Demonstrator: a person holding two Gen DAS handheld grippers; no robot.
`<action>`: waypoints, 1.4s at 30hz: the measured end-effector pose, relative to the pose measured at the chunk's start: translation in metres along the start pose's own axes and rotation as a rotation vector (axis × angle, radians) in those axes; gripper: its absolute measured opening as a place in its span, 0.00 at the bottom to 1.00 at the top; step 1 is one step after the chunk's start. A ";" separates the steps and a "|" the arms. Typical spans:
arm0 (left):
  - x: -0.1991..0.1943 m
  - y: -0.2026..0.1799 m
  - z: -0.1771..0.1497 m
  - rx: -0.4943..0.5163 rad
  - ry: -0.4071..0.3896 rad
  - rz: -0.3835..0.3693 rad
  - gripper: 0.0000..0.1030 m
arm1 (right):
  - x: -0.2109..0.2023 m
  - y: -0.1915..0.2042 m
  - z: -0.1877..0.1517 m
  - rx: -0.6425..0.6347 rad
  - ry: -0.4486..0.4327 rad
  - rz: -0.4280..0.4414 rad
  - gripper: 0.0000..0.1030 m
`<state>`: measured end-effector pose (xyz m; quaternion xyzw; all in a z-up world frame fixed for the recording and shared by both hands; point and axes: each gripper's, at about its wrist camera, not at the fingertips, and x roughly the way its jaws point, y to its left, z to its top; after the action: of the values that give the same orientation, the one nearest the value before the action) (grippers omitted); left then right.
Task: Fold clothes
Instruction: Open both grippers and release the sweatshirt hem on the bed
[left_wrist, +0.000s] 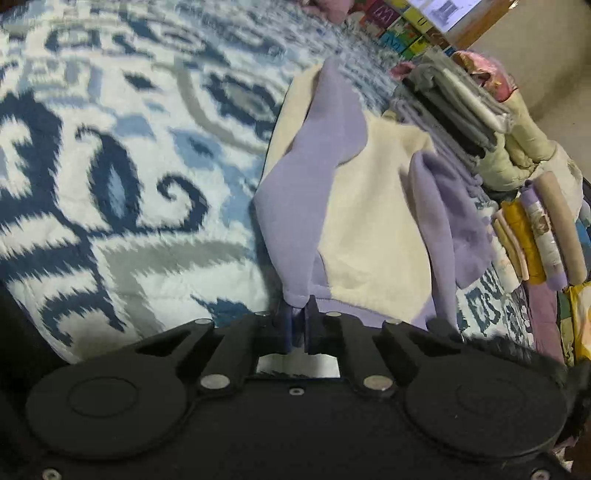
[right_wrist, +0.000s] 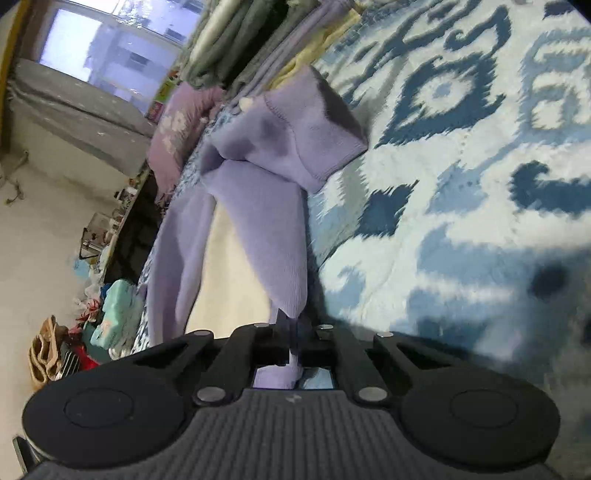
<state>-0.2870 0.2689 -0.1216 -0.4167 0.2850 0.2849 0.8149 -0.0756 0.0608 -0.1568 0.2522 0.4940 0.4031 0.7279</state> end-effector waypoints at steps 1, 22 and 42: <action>0.001 0.002 0.000 0.001 0.010 0.013 0.03 | -0.006 0.001 -0.006 -0.013 0.011 -0.013 0.05; -0.033 -0.011 0.019 0.150 -0.076 0.046 0.44 | -0.028 0.044 -0.031 -0.544 -0.107 -0.123 0.62; 0.074 -0.071 0.194 0.402 -0.078 0.103 0.47 | 0.001 0.071 -0.024 -0.694 -0.101 -0.005 0.70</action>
<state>-0.1431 0.4143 -0.0417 -0.2194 0.3254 0.2797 0.8762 -0.1219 0.0997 -0.1121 0.0083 0.2917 0.5321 0.7948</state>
